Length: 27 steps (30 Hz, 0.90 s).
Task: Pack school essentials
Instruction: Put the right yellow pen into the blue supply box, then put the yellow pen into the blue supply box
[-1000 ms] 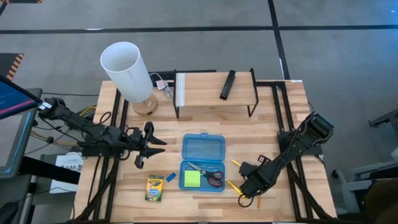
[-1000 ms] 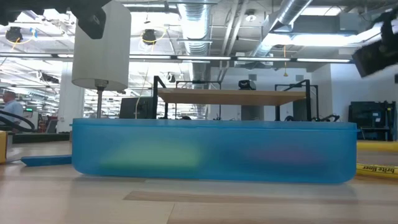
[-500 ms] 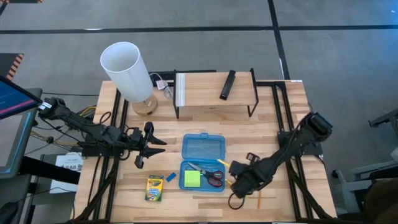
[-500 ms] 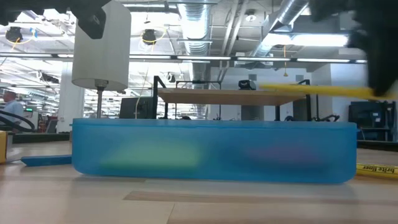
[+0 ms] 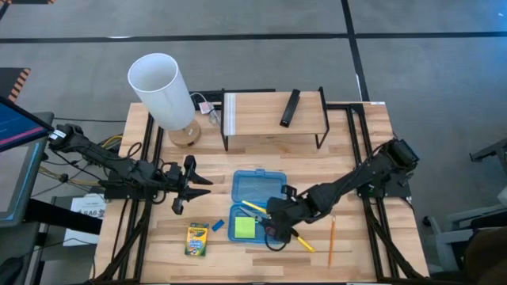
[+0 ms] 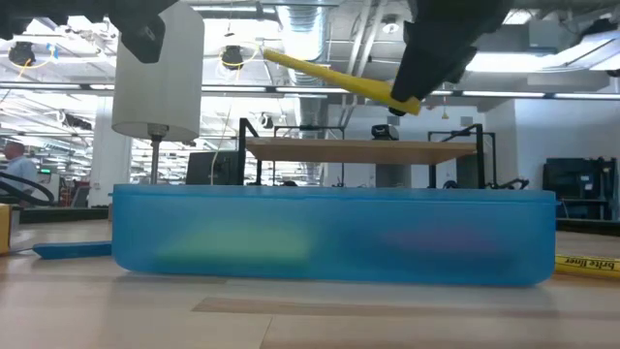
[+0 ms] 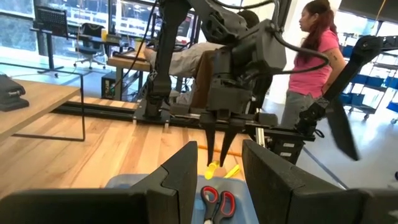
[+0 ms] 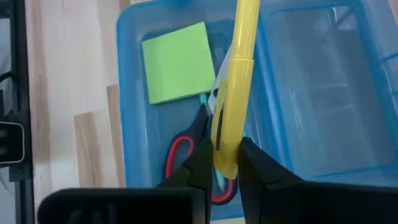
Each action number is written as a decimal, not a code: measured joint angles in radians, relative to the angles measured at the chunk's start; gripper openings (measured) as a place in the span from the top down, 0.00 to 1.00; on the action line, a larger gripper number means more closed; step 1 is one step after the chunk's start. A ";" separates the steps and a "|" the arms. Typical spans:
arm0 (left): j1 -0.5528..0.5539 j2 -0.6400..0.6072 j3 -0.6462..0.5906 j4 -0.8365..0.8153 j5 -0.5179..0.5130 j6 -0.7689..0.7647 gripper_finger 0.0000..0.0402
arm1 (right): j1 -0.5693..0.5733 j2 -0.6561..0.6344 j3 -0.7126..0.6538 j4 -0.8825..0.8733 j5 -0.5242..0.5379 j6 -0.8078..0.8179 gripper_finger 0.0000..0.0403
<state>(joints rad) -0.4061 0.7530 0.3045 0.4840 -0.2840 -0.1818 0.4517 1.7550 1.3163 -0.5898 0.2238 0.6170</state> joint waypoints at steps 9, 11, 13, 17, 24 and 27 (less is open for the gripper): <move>0.000 0.000 0.000 0.001 -0.001 0.001 0.72 | 0.019 0.085 0.001 0.053 -0.080 -0.042 0.85; 0.000 -0.001 0.000 0.003 -0.001 0.001 0.72 | 0.020 0.111 -0.002 0.037 -0.099 -0.042 0.85; 0.000 0.000 0.000 -0.002 -0.001 0.001 0.72 | 0.020 0.120 -0.002 0.038 -0.113 -0.042 0.85; 0.000 0.000 0.000 -0.002 -0.002 0.000 0.72 | 0.017 0.131 0.000 0.054 -0.141 -0.042 0.83; 0.000 0.000 0.000 -0.003 -0.001 -0.006 0.72 | 0.017 0.127 0.000 0.047 -0.143 -0.042 0.64; 0.000 0.000 0.000 -0.003 -0.001 -0.006 0.72 | 0.013 0.127 0.000 0.046 -0.143 -0.039 0.54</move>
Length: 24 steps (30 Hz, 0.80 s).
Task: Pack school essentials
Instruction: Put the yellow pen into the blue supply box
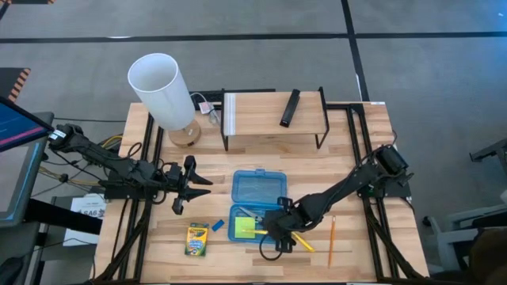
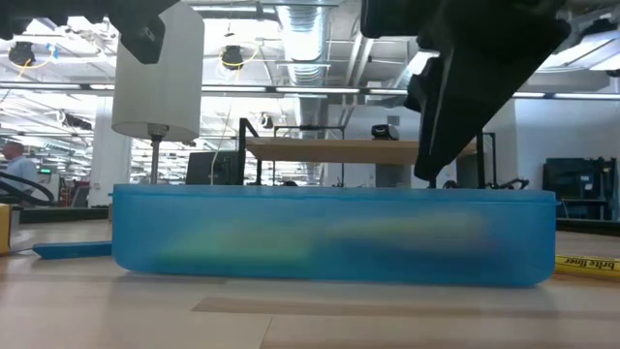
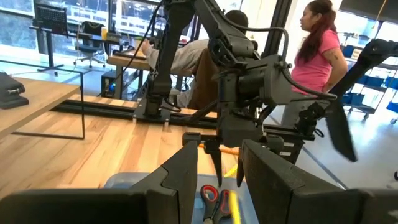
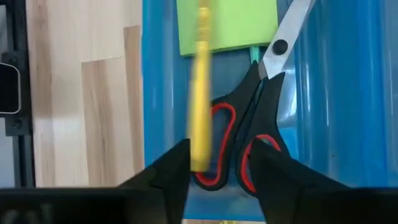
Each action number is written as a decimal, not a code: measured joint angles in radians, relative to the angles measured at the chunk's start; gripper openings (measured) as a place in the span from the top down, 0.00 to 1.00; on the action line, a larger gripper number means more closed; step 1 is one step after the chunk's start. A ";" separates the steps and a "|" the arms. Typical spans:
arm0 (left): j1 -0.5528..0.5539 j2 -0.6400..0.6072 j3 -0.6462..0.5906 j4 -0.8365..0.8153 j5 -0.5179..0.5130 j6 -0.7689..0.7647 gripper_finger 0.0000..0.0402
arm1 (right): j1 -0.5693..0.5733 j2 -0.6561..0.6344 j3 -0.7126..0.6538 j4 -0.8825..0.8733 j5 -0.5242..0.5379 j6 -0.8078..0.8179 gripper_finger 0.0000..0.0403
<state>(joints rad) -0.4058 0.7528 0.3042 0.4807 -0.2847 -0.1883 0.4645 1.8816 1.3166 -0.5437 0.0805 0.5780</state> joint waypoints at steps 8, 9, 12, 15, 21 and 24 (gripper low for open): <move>0.000 0.000 0.000 -0.005 0.011 -0.006 0.72 | 0.059 0.000 0.107 -0.316 0.010 0.150 0.46; 0.000 0.000 0.000 -0.005 0.014 -0.007 0.72 | 0.082 -0.004 0.111 -0.337 0.020 0.178 0.47; 0.000 0.000 0.000 -0.006 0.017 -0.008 0.72 | 0.154 -0.014 0.112 -0.371 0.043 0.278 0.49; 0.000 0.000 0.000 -0.006 0.017 -0.008 0.72 | 0.227 -0.012 0.111 -0.388 0.081 0.397 0.50; 0.000 0.000 0.000 -0.005 0.017 -0.009 0.72 | 0.324 -0.013 0.067 -0.346 0.126 0.606 0.50; 0.000 0.000 0.000 -0.005 0.017 -0.010 0.72 | 0.346 -0.012 0.023 -0.335 0.128 0.675 0.49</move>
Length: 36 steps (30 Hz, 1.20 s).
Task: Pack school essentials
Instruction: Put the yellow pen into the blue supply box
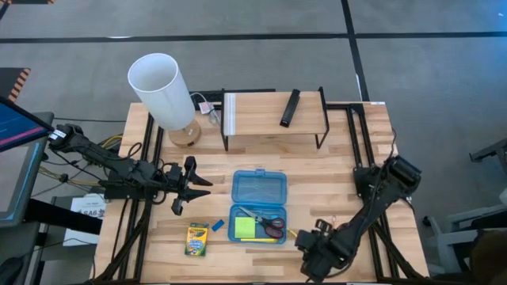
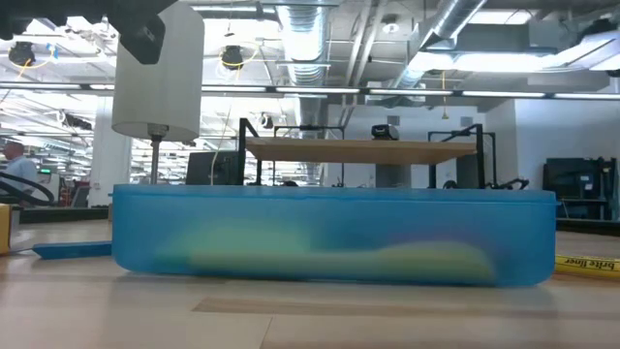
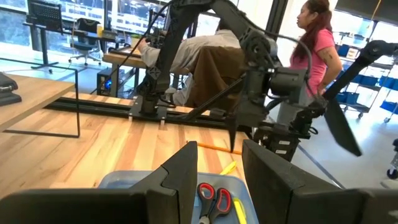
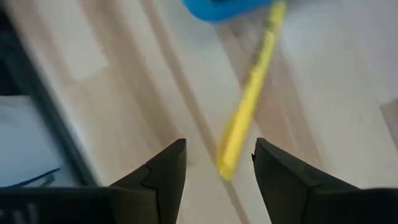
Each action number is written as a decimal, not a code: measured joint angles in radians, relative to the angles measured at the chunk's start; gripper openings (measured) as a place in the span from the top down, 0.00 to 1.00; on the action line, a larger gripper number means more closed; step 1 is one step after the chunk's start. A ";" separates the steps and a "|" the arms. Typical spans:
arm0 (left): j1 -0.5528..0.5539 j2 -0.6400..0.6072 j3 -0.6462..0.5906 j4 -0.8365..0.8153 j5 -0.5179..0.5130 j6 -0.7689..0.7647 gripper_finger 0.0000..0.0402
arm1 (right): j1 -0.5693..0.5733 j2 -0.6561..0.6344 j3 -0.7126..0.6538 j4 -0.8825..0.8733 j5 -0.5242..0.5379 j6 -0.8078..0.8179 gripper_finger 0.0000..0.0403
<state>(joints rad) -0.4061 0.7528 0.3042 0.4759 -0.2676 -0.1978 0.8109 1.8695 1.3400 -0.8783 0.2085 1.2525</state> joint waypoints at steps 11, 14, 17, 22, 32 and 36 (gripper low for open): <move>0.000 0.000 0.000 0.000 0.000 -0.001 0.72 | 0.009 0.000 -0.140 0.186 0.004 0.080 0.45; 0.000 0.000 0.000 0.000 0.000 -0.004 0.72 | 0.015 0.000 -0.166 0.186 0.004 0.098 0.45; 0.000 0.000 0.000 0.000 0.000 -0.008 0.72 | 0.014 0.000 -0.203 0.226 0.004 0.110 0.45; 0.000 0.000 0.000 0.000 0.000 -0.007 0.72 | 0.010 -0.002 -0.226 0.241 0.006 0.110 0.46; 0.000 0.000 0.000 0.000 0.000 -0.008 0.72 | -0.037 -0.006 -0.275 0.190 0.000 0.107 0.56; 0.000 0.000 0.000 0.000 0.000 -0.008 0.72 | -0.062 -0.006 -0.276 0.166 -0.014 0.086 0.69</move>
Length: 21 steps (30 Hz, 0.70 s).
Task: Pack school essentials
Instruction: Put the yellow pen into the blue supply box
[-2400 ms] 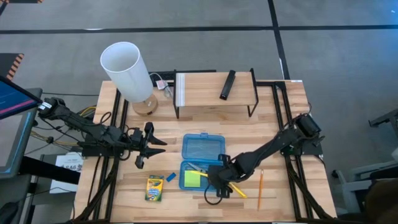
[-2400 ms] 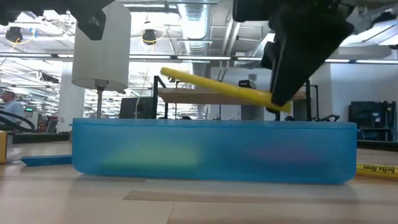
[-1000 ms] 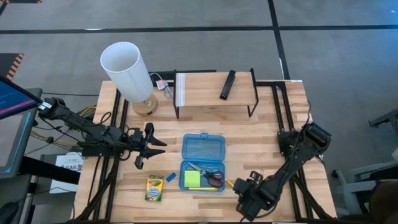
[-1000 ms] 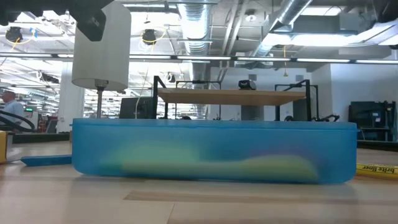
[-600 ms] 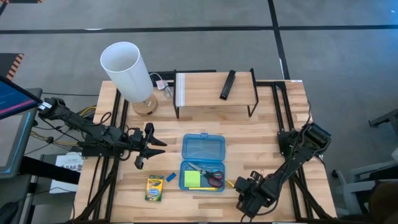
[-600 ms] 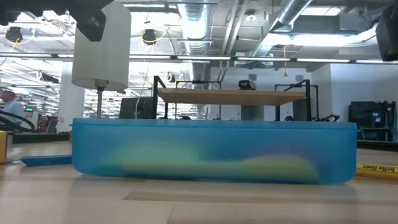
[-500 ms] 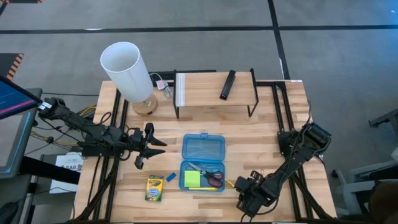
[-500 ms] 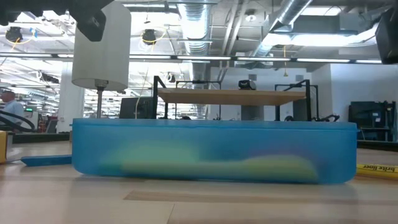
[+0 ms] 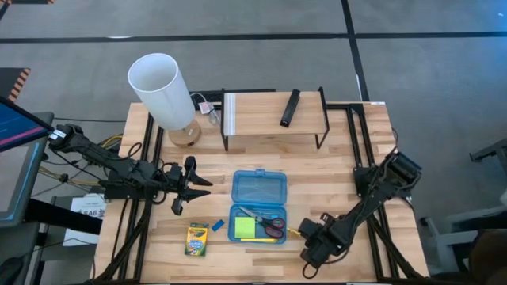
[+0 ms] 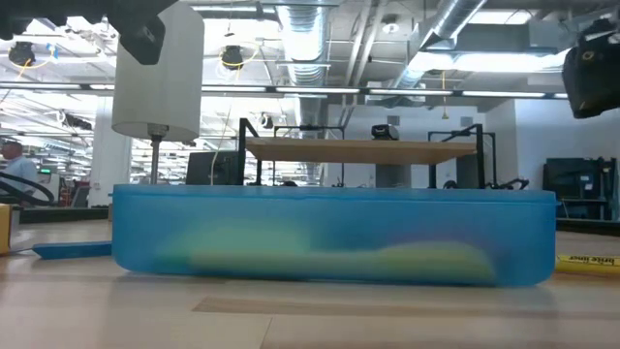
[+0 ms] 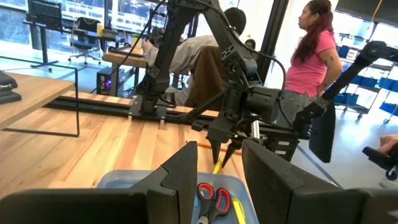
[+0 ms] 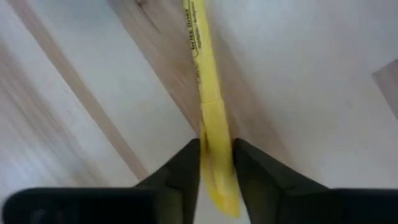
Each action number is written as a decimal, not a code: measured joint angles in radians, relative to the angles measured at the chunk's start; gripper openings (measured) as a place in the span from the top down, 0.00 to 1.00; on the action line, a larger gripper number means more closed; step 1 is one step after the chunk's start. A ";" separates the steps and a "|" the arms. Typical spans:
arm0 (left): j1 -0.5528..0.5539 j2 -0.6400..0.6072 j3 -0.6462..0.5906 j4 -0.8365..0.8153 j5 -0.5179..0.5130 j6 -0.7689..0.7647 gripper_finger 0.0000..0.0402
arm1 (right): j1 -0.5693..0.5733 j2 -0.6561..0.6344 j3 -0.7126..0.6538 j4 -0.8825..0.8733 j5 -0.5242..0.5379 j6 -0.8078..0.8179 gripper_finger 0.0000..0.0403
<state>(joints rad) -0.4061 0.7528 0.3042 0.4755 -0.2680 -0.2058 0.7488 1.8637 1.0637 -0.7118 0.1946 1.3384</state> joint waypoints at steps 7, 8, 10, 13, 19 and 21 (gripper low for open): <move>0.000 0.000 0.000 -0.009 0.000 0.000 0.72 | -0.020 0.000 0.000 -0.013 -0.003 -0.030 0.87; 0.000 0.000 0.000 -0.011 0.000 0.000 0.72 | -0.021 0.000 0.000 -0.017 -0.002 -0.030 0.88; 0.000 0.000 0.000 -0.014 0.000 0.000 0.72 | -0.022 0.000 0.000 -0.031 0.008 -0.030 0.89; 0.000 0.000 0.000 -0.014 0.000 0.000 0.72 | -0.025 0.001 -0.002 -0.083 0.025 -0.012 0.88; 0.000 0.000 0.000 -0.014 0.000 0.000 0.72 | -0.027 0.006 0.002 -0.171 0.030 0.023 0.87; 0.000 0.000 0.000 -0.014 -0.001 0.000 0.72 | -0.031 -0.002 0.003 -0.183 0.029 0.030 0.87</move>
<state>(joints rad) -0.4061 0.7528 0.3042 0.4614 -0.2685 -0.2062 0.7177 1.8613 1.0664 -0.8944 0.2234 1.3686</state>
